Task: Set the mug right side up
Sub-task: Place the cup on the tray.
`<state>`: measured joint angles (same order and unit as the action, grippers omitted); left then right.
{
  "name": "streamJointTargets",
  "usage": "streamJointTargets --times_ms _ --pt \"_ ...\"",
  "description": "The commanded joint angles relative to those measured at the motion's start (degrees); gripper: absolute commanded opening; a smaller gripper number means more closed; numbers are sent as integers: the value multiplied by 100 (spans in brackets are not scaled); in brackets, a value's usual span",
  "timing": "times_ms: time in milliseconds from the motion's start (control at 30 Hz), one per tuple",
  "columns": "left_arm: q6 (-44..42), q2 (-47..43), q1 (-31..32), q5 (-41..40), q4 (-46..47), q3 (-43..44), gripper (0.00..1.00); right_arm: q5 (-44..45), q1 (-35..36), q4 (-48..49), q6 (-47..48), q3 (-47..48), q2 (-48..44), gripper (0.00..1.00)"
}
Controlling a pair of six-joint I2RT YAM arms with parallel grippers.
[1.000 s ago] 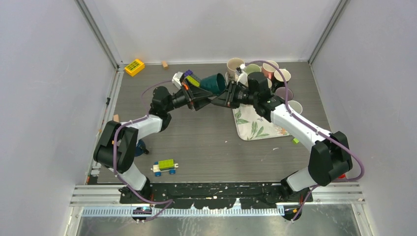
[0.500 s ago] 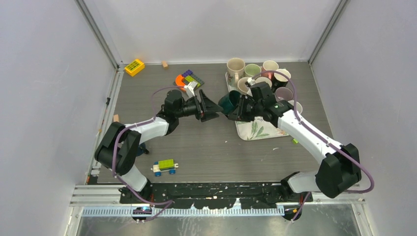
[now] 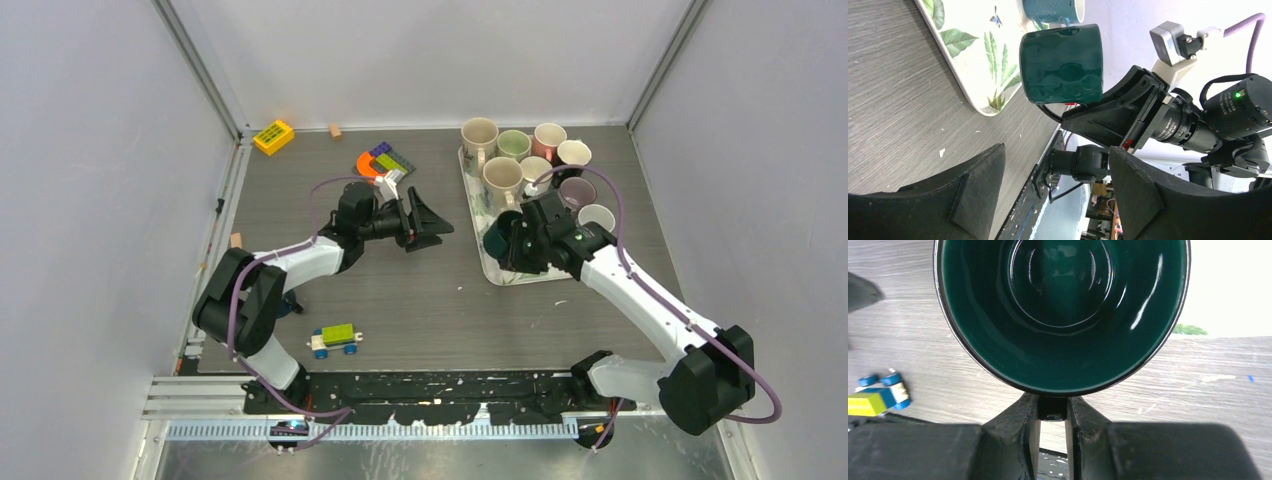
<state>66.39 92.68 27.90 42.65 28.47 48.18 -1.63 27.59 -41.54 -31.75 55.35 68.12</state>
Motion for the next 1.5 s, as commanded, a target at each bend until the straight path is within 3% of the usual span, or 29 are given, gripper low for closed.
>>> streamJointTargets --times_ms 0,500,1133,1467 --pt "-360 -196 -4 4 -320 332 77 844 15 7 -1 -61 -259 1" --pt "-1710 -1263 -101 -540 -2510 720 82 1808 -429 572 14 -233 569 1" --pt "-2482 -2732 -831 -924 -4047 226 83 1800 -1069 1121 276 211 1821 1" --pt "-2709 -2857 -1050 -1163 -4452 252 83 2074 -1148 902 341 620 2225 18"
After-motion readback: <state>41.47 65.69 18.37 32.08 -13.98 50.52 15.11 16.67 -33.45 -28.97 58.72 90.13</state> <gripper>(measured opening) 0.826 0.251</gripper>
